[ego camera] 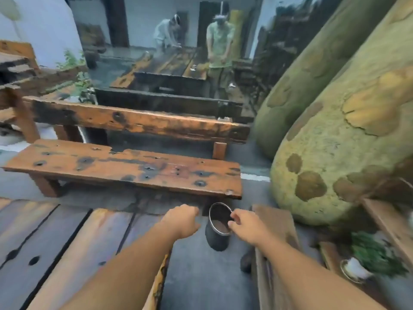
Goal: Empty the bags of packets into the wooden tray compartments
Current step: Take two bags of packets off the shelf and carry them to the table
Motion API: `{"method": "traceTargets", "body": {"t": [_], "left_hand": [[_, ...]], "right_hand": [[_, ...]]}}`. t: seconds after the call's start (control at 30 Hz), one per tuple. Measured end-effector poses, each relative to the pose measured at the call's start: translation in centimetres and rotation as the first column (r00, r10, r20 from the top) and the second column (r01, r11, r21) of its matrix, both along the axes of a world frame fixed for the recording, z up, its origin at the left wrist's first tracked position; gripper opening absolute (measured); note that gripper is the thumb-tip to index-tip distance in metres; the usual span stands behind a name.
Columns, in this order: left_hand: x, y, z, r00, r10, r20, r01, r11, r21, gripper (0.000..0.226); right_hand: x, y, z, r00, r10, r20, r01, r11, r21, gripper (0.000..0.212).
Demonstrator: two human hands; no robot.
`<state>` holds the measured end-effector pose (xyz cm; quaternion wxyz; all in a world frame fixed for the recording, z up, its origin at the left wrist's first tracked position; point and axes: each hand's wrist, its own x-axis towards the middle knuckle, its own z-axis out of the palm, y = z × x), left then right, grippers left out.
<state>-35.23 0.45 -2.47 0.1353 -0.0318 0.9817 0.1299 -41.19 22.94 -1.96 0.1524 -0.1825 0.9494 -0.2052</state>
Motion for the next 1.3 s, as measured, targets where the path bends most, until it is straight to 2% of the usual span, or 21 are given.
{"method": "traceTargets", "body": {"t": [0.13, 0.3, 0.5, 0.67, 0.8, 1.0, 1.3], "left_hand": [[-4.2, 6.7, 0.4, 0.981, -0.194, -0.006, 0.194, 0.981, -0.024, 0.040], [-8.0, 16.9, 1.4, 0.919, -0.392, -0.035, 0.391, 0.920, -0.043, 0.036], [-10.8, 28.8, 2.5, 0.835, -0.549, -0.031, 0.546, 0.835, -0.062, 0.042], [-12.0, 38.2, 3.7, 0.757, -0.653, -0.005, 0.652, 0.756, -0.063, 0.044], [-12.1, 46.1, 4.5, 0.669, -0.743, -0.019, 0.740, 0.669, -0.071, 0.044], [-11.3, 58.2, 6.2, 0.510, -0.859, -0.054, 0.856, 0.512, -0.072, 0.035], [-9.0, 73.4, 9.1, 0.157, -0.978, -0.135, 0.983, 0.169, -0.075, 0.037]], "right_hand": [[0.2, 7.4, 1.0, 0.980, -0.193, 0.056, 0.196, 0.979, -0.054, 0.031], [0.7, 17.7, 1.3, 0.940, -0.336, 0.054, 0.338, 0.941, -0.018, 0.034], [0.6, 28.6, 1.3, 0.878, -0.475, 0.058, 0.477, 0.879, -0.017, 0.034], [1.7, 37.0, 1.5, 0.824, -0.560, 0.089, 0.565, 0.823, -0.062, 0.046], [4.5, 43.4, 2.2, 0.770, -0.634, 0.074, 0.638, 0.767, -0.069, 0.034], [9.6, 52.4, 4.6, 0.637, -0.769, 0.045, 0.770, 0.633, -0.086, 0.032], [17.8, 61.3, 8.4, 0.302, -0.953, 0.008, 0.952, 0.301, -0.051, 0.033]]}}
